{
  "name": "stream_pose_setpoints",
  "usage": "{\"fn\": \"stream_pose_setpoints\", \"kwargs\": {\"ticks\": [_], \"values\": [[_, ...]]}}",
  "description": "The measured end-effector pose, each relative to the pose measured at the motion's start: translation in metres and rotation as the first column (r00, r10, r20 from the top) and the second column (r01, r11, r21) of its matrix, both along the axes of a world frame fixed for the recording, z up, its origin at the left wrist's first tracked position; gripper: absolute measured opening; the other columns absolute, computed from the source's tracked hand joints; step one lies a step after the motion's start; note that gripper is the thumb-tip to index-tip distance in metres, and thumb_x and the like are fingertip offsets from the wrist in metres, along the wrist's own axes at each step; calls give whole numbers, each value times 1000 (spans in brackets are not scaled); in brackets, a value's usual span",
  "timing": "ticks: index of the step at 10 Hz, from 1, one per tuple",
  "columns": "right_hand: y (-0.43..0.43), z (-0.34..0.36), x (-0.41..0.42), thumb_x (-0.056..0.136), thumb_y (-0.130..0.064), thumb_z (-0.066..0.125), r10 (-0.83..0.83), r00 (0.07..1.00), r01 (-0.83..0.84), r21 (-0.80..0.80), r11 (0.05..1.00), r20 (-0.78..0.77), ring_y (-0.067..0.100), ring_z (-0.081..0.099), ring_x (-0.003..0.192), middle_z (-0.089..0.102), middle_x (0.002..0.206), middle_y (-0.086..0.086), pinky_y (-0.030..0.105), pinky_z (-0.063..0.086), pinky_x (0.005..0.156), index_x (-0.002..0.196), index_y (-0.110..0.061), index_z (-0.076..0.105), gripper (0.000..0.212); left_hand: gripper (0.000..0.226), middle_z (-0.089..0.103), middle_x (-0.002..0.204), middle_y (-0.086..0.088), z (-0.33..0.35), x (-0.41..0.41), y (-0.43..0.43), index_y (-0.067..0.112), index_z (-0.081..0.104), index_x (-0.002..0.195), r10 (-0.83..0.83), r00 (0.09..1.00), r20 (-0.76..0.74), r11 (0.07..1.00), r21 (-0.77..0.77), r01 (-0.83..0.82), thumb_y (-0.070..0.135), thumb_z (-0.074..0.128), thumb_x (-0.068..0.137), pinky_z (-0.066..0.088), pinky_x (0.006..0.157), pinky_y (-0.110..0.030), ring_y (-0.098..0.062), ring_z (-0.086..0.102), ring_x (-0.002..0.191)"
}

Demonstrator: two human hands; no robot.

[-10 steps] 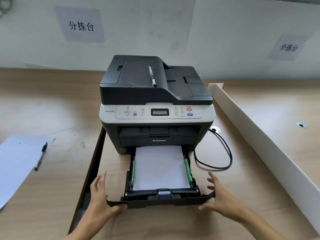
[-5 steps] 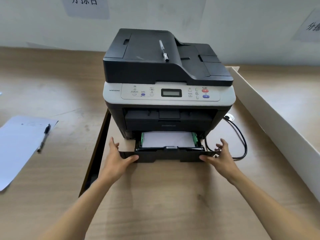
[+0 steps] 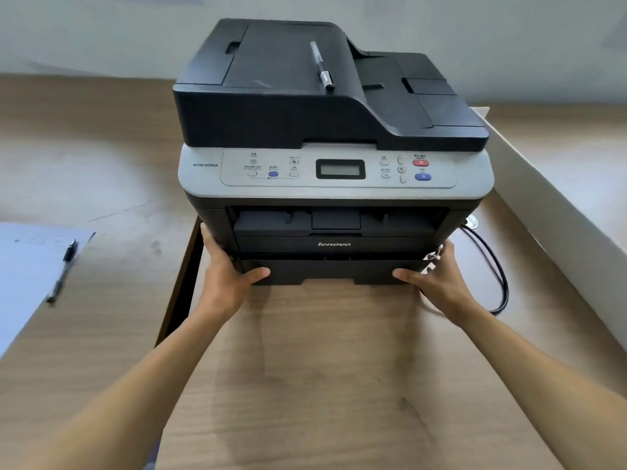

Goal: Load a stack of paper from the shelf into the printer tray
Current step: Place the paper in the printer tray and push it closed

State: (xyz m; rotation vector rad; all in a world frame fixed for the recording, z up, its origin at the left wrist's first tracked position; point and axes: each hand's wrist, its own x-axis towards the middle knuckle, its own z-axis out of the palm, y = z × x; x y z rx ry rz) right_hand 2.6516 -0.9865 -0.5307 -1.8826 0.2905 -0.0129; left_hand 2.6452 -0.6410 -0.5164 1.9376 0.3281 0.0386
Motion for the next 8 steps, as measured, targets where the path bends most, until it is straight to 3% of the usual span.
{"fn": "stream_pose_setpoints", "kwargs": {"ticks": [1, 3, 4, 5, 6, 7, 8], "values": [[5, 3, 7, 65, -8, 88, -36, 999, 36, -14, 999, 15, 16, 51, 119, 53, 130, -4, 32, 44, 97, 132, -28, 37, 87, 116, 46, 147, 0, 3, 5, -4, 26, -1, 151, 45, 999, 26, 999, -8, -45, -1, 81, 74, 40, 108, -41, -22, 46, 132], [15, 7, -4, 72, -7, 84, -107, 994, 107, 15, 994, -25, 14, 42, 116, 44, 134, -3, 28, 37, 92, 140, -16, 33, 86, 97, 50, 142, -4, 12, -3, -12, 21, 11, 149, 70, 997, -10, 997, 16, -70, 4, 77, 80, 42, 101, -42, -27, 49, 129], [20, 18, -8, 75, -13, 82, -114, 992, 115, 15, 993, -55, 20, 49, 118, 47, 134, 3, 34, 45, 96, 132, -22, 35, 74, 86, 51, 142, -8, 24, -4, -12, 17, 18, 146, 75, 995, -70, 997, -14, -76, 7, 75, 82, 43, 102, -44, -30, 50, 128], [19, 48, -12, 84, -19, 73, -76, 992, 80, 35, 996, -104, 19, 54, 114, 48, 137, 5, 32, 45, 90, 125, -22, 39, 53, 82, 51, 138, -2, 44, -8, -1, 17, 22, 147, 29, 994, -102, 999, -36, -32, 12, 74, 84, 44, 95, -37, -23, 55, 115], [13, 77, -23, 90, -23, 67, -86, 989, 85, -19, 996, -118, 21, 48, 124, 38, 149, 3, 31, 37, 91, 144, -16, 30, 66, 82, 49, 143, -5, 69, -12, 11, 16, 23, 148, 0, 996, -90, 1000, -1, 0, 18, 74, 84, 44, 93, -35, -25, 56, 122], [12, 110, -30, 91, -18, 63, -72, 991, 74, 14, 997, -113, 17, 47, 114, 39, 149, 3, 32, 38, 93, 147, -15, 28, 66, 76, 50, 144, -6, 98, -14, 24, 18, 28, 147, -13, 997, -73, 1000, -5, 13, 24, 72, 86, 45, 97, -37, -26, 56, 125], [15, 144, -44, 91, -13, 59, -59, 990, 66, 46, 997, -131, 19, 50, 116, 44, 145, 3, 41, 43, 104, 143, -16, 36, 57, 57, 59, 134, 1, 129, -22, 35, 24, 40, 138, -52, 999, -13, 998, -27, 51, 24, 68, 88, 45, 104, -45, -21, 56, 123]]}}
